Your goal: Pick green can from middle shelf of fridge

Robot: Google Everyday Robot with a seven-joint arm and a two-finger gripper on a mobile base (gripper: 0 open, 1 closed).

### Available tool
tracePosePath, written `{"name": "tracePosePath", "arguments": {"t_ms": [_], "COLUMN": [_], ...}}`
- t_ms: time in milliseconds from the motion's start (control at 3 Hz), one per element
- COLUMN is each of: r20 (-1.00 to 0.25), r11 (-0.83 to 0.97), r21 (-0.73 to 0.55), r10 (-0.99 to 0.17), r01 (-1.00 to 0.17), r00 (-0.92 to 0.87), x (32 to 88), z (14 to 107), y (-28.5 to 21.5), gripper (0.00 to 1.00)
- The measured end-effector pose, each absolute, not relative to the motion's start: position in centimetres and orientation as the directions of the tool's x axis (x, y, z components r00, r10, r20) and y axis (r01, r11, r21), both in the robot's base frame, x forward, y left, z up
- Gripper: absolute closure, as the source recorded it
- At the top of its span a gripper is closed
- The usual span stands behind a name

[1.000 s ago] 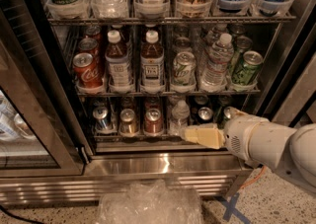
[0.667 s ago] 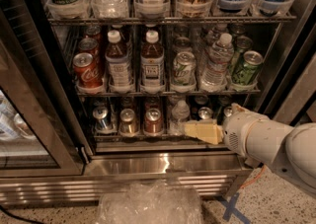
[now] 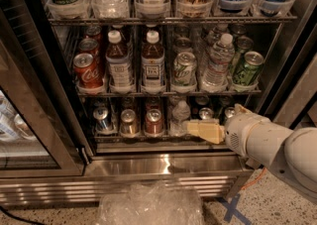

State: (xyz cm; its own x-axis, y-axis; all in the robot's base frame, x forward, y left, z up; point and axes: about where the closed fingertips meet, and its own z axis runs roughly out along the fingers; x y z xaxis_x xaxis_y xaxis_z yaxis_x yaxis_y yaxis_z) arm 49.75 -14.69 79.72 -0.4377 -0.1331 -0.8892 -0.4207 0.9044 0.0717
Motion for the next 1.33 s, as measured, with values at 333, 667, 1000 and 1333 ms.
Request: {"name": "tracePosePath", "arguments": {"t_ms": [333, 667, 1000, 1333], "r20": [-0.902, -0.916, -0.93, -0.946], "r11": [0.928, 0.947, 0.959, 0.965], "r21": [0.022, -0.042, -0.09, -0.096], "r10": [-0.142, -0.164, -0.177, -0.165], "r01": [-0.372, -0.318, -0.268, -0.245], "r00": [-0.408, -0.367, -0.322, -0.279], "x": [51.1, 52.6, 53.9, 55.5], "z": [80.2, 81.3, 82.4, 82.8], "y": [-16.3, -18.5, -20.4, -21.3], "gripper": [0.12, 0.13, 0.15, 0.2]}}
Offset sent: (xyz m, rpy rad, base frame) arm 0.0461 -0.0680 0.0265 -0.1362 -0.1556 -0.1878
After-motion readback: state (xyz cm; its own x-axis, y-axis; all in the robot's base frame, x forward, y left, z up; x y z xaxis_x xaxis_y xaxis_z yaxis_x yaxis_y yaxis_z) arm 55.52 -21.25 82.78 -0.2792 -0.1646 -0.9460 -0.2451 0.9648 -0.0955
